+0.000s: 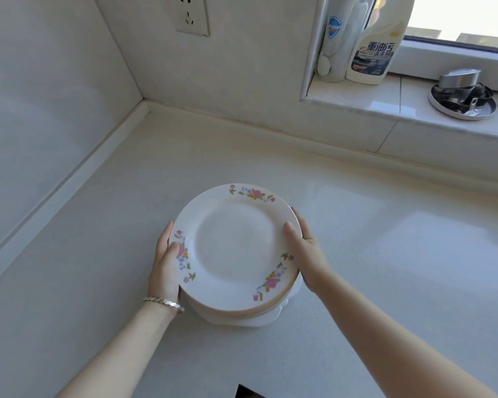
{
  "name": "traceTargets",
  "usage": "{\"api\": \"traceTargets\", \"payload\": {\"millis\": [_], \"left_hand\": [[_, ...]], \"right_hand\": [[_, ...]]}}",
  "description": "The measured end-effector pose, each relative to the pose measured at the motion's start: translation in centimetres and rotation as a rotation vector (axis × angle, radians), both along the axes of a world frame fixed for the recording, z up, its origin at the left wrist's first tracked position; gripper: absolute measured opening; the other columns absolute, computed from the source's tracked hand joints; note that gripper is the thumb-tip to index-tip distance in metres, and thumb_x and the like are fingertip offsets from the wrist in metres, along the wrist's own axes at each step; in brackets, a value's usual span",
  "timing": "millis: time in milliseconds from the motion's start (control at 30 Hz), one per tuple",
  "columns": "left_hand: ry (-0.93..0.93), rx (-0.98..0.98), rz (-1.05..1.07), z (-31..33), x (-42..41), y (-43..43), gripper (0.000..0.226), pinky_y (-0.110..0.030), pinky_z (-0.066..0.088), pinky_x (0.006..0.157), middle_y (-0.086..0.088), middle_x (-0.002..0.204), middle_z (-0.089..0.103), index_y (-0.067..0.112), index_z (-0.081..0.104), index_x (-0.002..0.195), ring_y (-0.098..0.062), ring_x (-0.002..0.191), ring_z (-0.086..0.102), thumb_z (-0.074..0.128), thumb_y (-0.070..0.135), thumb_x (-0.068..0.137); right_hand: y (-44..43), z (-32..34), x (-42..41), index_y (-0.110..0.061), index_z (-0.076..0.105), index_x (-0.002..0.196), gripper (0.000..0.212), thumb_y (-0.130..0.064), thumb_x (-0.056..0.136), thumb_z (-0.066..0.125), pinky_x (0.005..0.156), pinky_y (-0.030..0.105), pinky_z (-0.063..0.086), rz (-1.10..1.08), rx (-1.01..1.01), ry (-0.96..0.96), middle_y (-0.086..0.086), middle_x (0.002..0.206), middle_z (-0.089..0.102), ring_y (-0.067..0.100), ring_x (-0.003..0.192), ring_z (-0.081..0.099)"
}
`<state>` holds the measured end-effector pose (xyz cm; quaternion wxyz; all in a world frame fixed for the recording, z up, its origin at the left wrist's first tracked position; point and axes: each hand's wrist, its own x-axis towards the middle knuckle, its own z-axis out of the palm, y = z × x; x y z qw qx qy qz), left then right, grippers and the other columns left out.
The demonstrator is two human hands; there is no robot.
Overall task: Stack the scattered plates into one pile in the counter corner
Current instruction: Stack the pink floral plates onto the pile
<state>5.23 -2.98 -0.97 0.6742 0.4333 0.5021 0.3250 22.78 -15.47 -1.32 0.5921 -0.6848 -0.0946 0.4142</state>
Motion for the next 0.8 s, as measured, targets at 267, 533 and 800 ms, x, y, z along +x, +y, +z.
{"api": "traceTargets", "payload": {"millis": [267,533,800], "left_hand": [[0.007,0.002,0.009,0.4,0.5,0.2,0.038,-0.019,0.053,0.069,0.001,0.106,0.06,0.024,0.05,0.115,-0.008,0.084,0.064,0.029,0.0,0.094],[0.295,0.127,-0.09,1.1,0.5,-0.2,0.041,-0.031,0.041,0.1,0.001,0.138,0.049,0.02,0.038,0.142,-0.016,0.117,0.051,0.03,0.023,0.101],[0.514,0.939,-0.316,5.4,5.5,-1.1,0.031,-0.002,0.022,0.105,-0.022,0.129,0.053,0.001,0.062,0.107,-0.013,0.123,0.042,0.045,0.01,0.084]], "right_hand": [[-0.2,-0.1,0.4,-0.037,0.038,0.136,0.042,-0.02,0.097,0.042,0.1,0.038,0.045,0.044,0.086,0.027,-0.006,0.113,0.06,0.017,0.104,0.058],[-0.7,-0.2,1.1,-0.043,0.043,0.123,0.036,-0.02,0.096,0.043,0.099,0.04,0.047,0.086,0.076,0.065,-0.001,0.12,0.059,0.021,0.11,0.057],[-5.7,1.3,4.1,-0.019,0.06,0.111,0.02,-0.02,0.092,0.054,0.1,0.038,0.045,0.0,-0.164,-0.139,0.002,0.112,0.061,0.022,0.11,0.058]]}}
